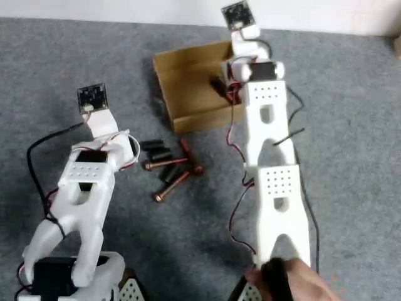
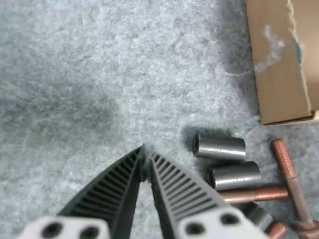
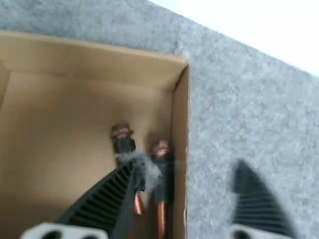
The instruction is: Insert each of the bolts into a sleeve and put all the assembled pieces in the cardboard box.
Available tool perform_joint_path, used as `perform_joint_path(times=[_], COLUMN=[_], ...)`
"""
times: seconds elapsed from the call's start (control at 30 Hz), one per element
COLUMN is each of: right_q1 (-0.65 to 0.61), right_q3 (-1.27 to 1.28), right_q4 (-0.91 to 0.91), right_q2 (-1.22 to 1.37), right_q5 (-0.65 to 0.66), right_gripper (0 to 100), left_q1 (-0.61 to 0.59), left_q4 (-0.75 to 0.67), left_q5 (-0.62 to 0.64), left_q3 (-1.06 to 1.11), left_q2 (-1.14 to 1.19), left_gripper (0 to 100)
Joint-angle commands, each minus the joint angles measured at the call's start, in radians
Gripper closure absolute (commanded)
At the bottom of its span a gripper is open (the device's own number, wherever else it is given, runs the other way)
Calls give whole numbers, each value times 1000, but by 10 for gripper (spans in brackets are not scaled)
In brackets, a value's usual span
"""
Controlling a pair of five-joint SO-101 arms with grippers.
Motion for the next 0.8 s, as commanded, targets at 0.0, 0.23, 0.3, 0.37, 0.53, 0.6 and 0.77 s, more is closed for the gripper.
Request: perform_joint_path(times=[0.0, 0.23, 0.3, 0.37, 0.53, 0.6, 0.77], right_q1=[10, 4, 4, -2, -39, -31, -65], right_q3=[-154, -335, -329, -329, -326, -325, -320], right_q4=[102, 283, 343, 401, 501, 499, 501], right_q2=[-2, -56, -105, -166, -366, -453, -661], right_q5=[-6, -11, -12, -12, -34, -83, -120], right_gripper=[654, 674, 674, 674, 674, 674, 674], left_q1=[-12, -12, -12, -12, -12, -12, -12], left_q4=[-23, -25, -25, -25, -25, -25, -25], left_q5=[-2, -3, -3, -3, -3, -5, -5], left_q3=[-48, -48, -48, -48, -48, -48, -48], left_q2=[1, 2, 2, 2, 2, 2, 2], left_gripper=[993, 993, 993, 993, 993, 993, 993])
